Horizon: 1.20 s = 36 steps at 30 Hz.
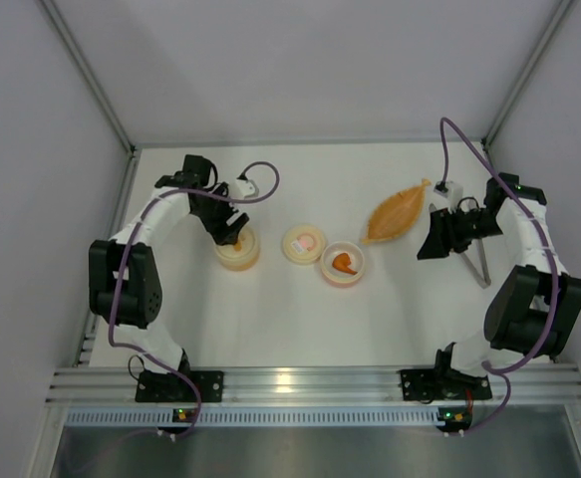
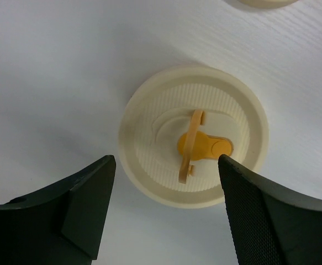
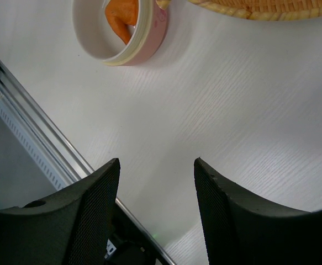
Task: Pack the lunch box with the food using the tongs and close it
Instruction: Close the box lid on the packing box.
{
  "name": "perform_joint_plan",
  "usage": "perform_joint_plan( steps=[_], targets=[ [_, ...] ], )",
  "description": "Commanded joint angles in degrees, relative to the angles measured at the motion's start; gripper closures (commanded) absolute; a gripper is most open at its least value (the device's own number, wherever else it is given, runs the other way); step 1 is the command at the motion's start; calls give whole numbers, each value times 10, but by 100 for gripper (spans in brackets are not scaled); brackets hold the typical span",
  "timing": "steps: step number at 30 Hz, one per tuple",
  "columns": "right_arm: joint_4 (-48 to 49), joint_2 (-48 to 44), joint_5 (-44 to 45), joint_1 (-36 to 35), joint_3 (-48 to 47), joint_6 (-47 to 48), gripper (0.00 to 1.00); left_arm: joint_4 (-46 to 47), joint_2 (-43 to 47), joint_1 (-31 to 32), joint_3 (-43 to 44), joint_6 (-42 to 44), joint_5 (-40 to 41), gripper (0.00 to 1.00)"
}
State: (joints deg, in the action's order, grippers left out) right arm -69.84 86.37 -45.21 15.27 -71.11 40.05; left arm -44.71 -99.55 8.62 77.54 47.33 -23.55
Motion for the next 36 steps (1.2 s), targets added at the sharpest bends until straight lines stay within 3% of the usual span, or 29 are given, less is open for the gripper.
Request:
perform_joint_plan(
  steps=[1, 5, 7, 8, 9, 12, 16, 36],
  targets=[
    [-6, 6, -30, 5, -27, 14, 44, -44, 22, 1, 43, -30, -42, 20],
    [-6, 5, -29, 5, -27, 14, 44, -46, 41, -8, 69, -77, -83, 23],
    [-6, 6, -30, 5, -27, 14, 44, -54, 43, -9, 88, -99, -99, 32],
    [-6, 6, -30, 5, -27, 14, 44, -60, 42, -10, 94, -117, -108, 39],
    [-6, 7, -30, 5, -28, 14, 44, -79, 38, -10, 100, -126, -118, 58],
    [-6, 10, -32, 5, -29, 13, 44, -146, 11, -10, 127, -141, -159, 84],
    [-6, 13, -34, 5, -31, 13, 44, -210, -39, -12, 150, -145, -177, 100],
    [-16, 7, -35, 5, -16, 30, 44, -199, -226, -121, 190, -209, -322, 100]
  ],
)
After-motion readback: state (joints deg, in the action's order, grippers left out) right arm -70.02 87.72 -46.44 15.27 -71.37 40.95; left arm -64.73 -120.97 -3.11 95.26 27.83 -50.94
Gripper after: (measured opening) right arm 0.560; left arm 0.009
